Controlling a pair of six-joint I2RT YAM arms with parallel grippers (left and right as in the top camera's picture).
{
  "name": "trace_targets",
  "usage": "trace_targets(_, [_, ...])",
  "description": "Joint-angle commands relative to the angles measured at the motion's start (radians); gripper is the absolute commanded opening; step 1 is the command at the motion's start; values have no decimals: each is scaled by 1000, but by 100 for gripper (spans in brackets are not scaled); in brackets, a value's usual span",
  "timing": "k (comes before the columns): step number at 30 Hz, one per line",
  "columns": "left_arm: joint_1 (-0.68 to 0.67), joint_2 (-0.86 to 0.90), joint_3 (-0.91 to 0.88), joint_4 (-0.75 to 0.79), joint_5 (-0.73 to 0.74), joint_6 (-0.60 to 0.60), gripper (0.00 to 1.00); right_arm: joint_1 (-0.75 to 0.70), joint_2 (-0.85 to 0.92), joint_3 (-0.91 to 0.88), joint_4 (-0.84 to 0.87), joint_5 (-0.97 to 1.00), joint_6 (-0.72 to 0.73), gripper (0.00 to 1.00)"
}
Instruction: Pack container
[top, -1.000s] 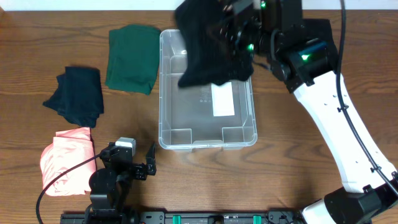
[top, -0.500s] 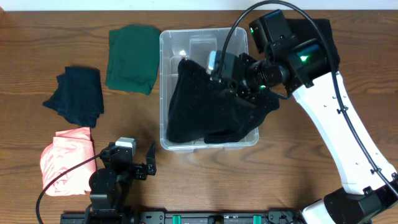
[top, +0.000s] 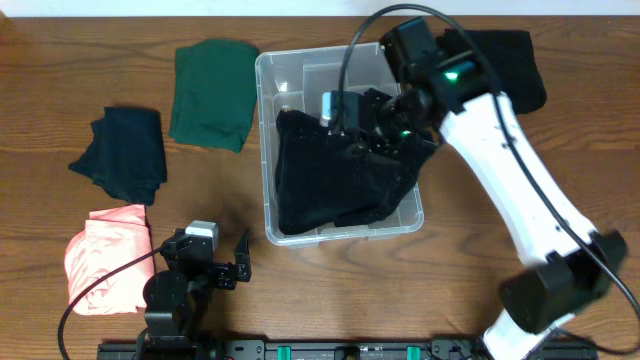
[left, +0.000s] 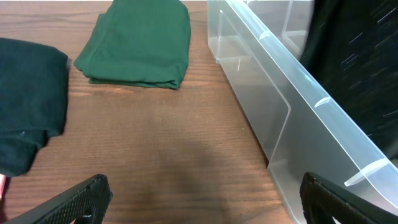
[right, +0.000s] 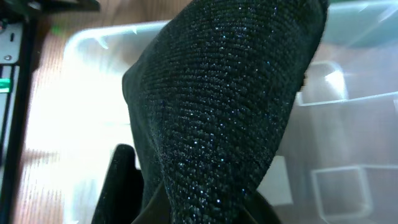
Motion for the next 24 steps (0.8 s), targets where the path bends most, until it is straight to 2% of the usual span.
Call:
trace_targets(1, [-1, -5, -19, 1, -5, 5, 98, 3, 61, 25, 18, -40, -19, 1])
trace_targets(8, [-1, -5, -19, 1, -5, 5, 98, 2, 170, 25, 167, 4, -19, 1])
trace_targets(17, [-1, -5, -19, 1, -5, 5, 98, 1, 193, 25, 404, 103, -19, 1])
trace_targets(24, [-1, -5, -19, 1, -5, 5, 98, 1, 224, 24, 496, 102, -18, 1])
